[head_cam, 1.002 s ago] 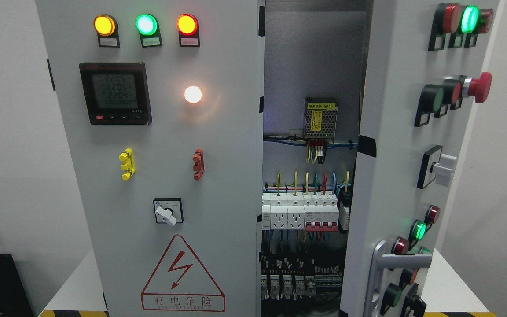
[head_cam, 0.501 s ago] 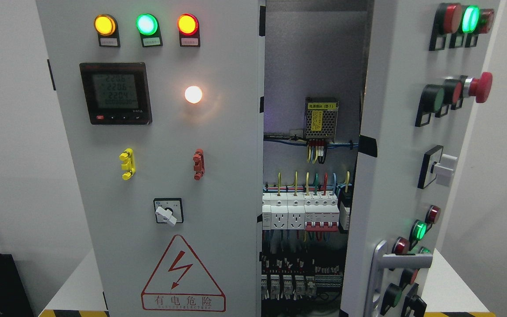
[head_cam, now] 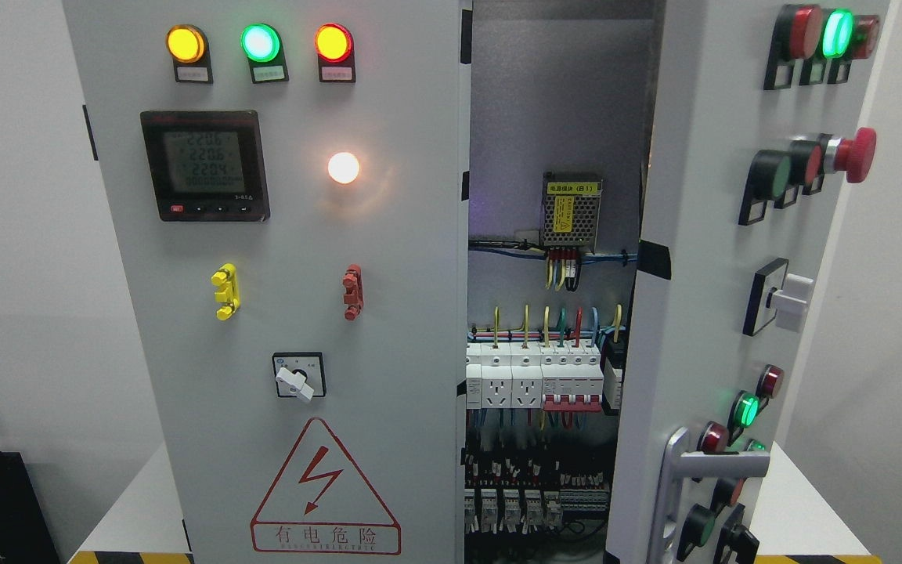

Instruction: Open door with both hands

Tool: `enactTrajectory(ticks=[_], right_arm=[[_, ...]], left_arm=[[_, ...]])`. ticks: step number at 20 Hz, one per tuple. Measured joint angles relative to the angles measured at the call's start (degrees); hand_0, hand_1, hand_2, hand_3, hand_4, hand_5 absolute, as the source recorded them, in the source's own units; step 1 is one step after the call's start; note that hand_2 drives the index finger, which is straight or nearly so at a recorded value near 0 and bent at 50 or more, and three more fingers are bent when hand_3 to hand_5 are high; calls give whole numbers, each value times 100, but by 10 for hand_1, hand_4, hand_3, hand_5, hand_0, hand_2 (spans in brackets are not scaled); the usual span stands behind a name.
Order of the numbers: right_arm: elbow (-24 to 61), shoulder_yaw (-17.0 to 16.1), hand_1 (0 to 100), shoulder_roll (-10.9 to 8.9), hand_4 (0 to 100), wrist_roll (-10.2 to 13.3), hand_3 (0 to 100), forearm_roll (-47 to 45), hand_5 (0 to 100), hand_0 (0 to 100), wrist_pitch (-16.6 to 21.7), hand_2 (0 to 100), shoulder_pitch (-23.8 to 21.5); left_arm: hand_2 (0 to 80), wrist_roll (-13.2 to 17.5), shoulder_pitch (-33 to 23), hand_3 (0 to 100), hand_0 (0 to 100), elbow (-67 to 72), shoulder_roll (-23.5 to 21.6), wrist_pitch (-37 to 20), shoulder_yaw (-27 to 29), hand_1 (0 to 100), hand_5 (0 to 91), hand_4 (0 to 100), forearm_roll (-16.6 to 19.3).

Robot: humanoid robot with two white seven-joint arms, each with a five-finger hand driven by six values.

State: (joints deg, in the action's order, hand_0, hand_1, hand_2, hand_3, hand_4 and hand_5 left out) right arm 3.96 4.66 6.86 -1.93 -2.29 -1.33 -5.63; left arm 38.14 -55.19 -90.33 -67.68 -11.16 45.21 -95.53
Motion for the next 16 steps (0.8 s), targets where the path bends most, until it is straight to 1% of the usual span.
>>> enactTrajectory(ticks=[4,6,7,9,11,16], right_arm=[[0,1,389,0,0,0,0,0,0,120,0,0,0],[0,1,389,0,0,0,0,0,0,120,0,0,1],[0,1,389,0,0,0,0,0,0,120,0,0,1],[0,1,389,0,0,0,0,0,0,120,0,0,1],[0,1,389,0,0,0,0,0,0,120,0,0,1],[0,1,389,0,0,0,0,0,0,120,1,0,1]], left_arm=[[0,81,30,0,120,-244,-342,65,140,389,0,0,-58],[0,100,253,0,120,-336,-474,77,78,389,0,0,-55],[0,105,470,0,120,-379,-536,81,-22,389,0,0,-45],[0,111,1051,0,120,-449,-642,84,-352,389,0,0,-2],[0,114,1801,0,120,-515,-752,85,-828,389,0,0,103],[0,116,3590,0,120,-683,-996,92,-2181,389,0,0,287]])
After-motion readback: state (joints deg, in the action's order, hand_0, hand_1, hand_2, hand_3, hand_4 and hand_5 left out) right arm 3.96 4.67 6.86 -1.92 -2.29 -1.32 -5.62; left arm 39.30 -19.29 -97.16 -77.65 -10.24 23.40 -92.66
